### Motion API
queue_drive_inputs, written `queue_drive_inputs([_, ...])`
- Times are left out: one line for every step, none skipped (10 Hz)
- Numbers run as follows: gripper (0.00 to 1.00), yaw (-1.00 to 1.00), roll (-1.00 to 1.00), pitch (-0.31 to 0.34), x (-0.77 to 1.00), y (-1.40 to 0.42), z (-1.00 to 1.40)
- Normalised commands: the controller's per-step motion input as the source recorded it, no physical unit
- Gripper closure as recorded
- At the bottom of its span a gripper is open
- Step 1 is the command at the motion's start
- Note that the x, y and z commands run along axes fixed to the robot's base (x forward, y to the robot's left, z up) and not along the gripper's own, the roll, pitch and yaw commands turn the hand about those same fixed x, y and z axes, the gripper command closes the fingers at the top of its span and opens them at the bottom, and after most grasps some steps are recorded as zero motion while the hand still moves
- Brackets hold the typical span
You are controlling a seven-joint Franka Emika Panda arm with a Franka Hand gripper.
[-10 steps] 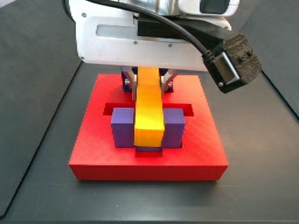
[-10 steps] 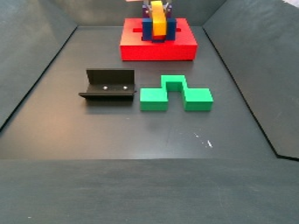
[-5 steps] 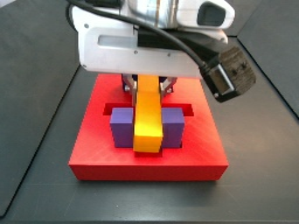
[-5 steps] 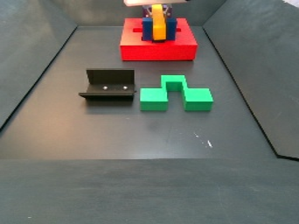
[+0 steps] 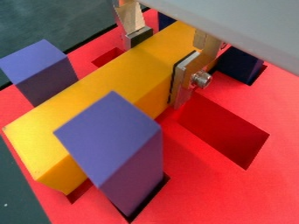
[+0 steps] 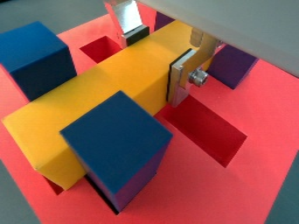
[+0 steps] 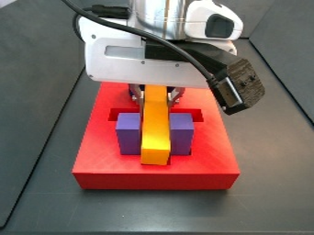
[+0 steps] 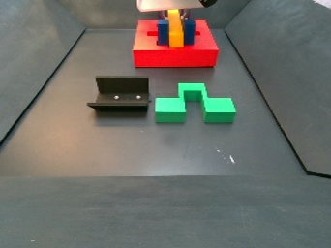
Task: Pick up the yellow object. Move up. Move to above the board. Insert the yellow object.
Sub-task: Insert the yellow object.
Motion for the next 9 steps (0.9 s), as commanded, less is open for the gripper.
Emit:
queue_drive_inputs([1.0, 0.0, 0.06, 0.0, 0.0, 0.1, -0.01])
queue_drive_inputs([1.0, 0.0, 0.05, 0.0, 0.0, 0.1, -0.02])
queue_drive_inputs([1.0, 0.0, 0.04, 0.0, -0.01, 0.06, -0.11])
queue_drive_inputs([1.0, 0.0, 0.13, -0.051, -0.23, -0.09, -0.26])
queue_drive_inputs([1.0, -0.01, 0.17, -0.053, -0.28, -0.15, -0.22])
queue_drive_inputs([1.0, 0.0, 0.2, -0.05, -0.21, -0.14, -0.23])
queue_drive_inputs([1.0, 0.09, 0.21, -0.066, 0.0, -0.15, -0.24])
queue_drive_inputs([1.0, 0.15, 0.24, -0.06, 0.0, -0.15, -0.23])
queue_drive_inputs([1.0, 0.23, 0.29, -0.064, 0.0, -0.13, -0.25])
